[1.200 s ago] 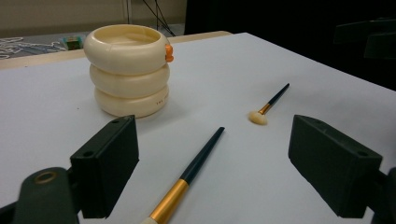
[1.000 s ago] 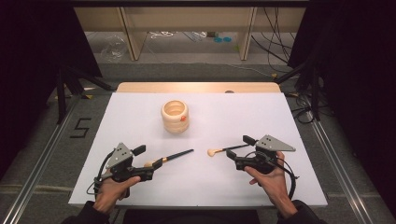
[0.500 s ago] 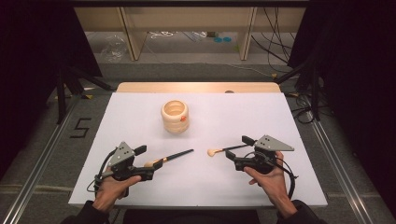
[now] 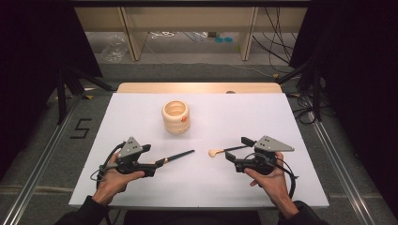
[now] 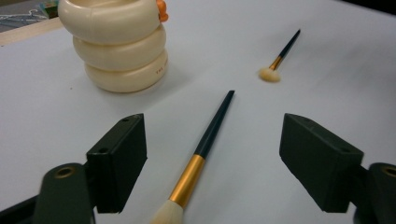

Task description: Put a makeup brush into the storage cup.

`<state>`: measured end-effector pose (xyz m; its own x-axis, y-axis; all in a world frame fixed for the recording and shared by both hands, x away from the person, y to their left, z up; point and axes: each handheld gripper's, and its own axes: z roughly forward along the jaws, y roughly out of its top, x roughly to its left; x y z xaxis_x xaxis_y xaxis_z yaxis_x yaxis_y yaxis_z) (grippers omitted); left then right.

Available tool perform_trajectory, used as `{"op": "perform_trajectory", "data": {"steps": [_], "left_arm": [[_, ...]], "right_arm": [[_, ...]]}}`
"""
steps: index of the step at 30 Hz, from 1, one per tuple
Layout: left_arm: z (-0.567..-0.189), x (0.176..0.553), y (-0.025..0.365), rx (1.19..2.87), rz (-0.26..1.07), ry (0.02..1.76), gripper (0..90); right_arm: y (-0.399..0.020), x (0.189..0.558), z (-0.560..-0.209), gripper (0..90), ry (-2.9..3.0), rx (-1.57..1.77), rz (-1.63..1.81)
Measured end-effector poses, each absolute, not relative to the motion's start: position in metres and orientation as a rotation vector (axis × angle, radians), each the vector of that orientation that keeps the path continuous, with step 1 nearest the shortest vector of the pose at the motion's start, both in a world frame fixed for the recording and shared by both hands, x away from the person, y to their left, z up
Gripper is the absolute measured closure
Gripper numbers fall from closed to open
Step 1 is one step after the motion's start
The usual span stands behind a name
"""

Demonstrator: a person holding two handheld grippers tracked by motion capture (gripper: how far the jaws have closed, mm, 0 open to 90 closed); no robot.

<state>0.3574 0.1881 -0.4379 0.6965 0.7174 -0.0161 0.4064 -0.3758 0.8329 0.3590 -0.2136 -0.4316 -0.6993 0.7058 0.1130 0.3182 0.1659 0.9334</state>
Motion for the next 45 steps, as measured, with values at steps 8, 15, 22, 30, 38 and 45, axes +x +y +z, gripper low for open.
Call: {"op": "perform_trajectory", "data": {"steps": [8,15,22,30,38,45], "left_arm": [[-0.443,0.381,0.179,2.134,0.327,0.85,26.4],[-0.446,0.39,0.175,2.226,0.31,0.835,26.4],[-0.446,0.399,0.17,2.317,0.269,0.817,30.2],[-0.446,0.41,0.169,2.447,0.228,0.791,33.3],[-0.451,0.42,0.16,2.525,0.227,0.763,35.7],[-0.45,0.426,0.153,2.573,0.209,0.731,39.4]], "right_arm": [[-0.21,0.359,-0.433,15.9,2.132,0.942,1.553],[-0.209,0.358,-0.433,15.9,2.156,0.921,1.543],[-0.207,0.358,-0.434,15.9,2.181,0.911,1.527],[-0.206,0.359,-0.435,16.0,2.195,0.891,1.519],[-0.205,0.359,-0.435,16.3,2.193,0.867,1.51],[-0.206,0.359,-0.435,16.3,2.197,0.868,1.509]]}}
